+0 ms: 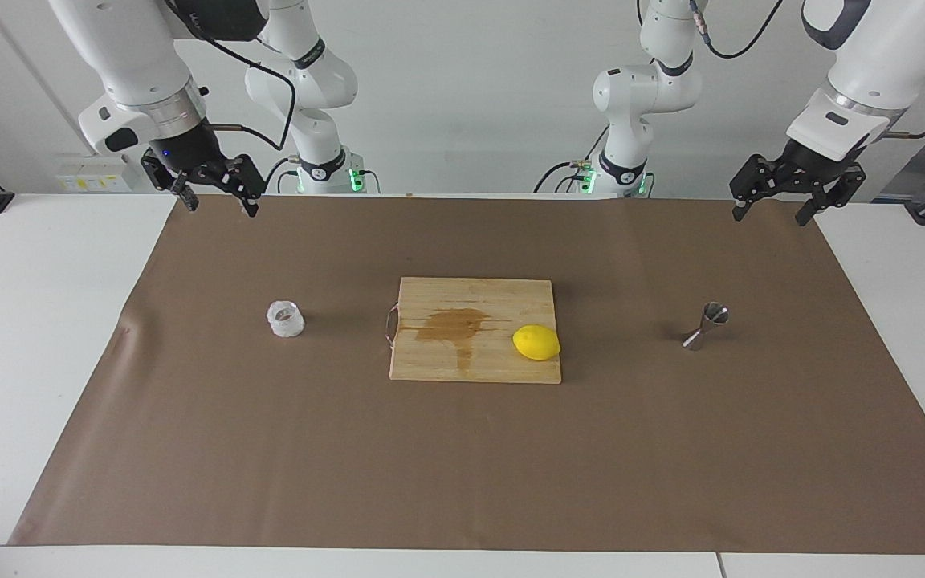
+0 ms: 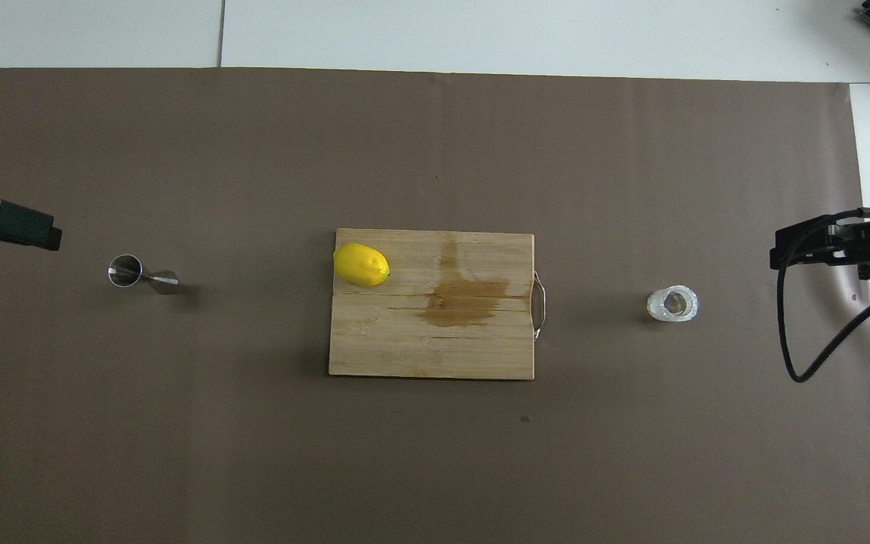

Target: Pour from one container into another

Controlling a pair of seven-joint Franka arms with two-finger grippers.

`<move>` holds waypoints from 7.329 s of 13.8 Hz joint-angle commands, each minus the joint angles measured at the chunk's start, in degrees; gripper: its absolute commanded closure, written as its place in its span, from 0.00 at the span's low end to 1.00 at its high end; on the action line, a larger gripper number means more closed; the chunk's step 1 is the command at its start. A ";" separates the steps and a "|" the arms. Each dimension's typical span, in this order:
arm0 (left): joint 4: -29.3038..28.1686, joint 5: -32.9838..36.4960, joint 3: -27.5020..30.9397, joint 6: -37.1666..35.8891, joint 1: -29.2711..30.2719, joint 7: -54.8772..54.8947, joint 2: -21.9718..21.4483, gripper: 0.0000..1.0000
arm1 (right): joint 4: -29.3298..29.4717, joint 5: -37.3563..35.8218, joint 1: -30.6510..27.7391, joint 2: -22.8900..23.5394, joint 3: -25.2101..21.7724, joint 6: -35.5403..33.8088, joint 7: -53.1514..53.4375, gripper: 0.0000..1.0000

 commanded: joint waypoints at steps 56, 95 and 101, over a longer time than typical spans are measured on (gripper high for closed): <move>-21.47 -55.71 0.77 0.19 28.29 -46.43 27.51 0.00 | -0.06 0.06 -0.65 -0.08 0.33 0.09 -0.69 0.00; -26.13 -66.44 0.77 -1.23 27.77 -42.02 27.60 0.35 | -0.06 0.06 -0.65 -0.08 0.33 0.09 -0.69 0.00; -26.13 -66.62 0.77 -1.14 28.03 -42.02 27.69 0.38 | -0.06 0.06 -0.65 -0.08 0.33 0.09 -0.69 0.00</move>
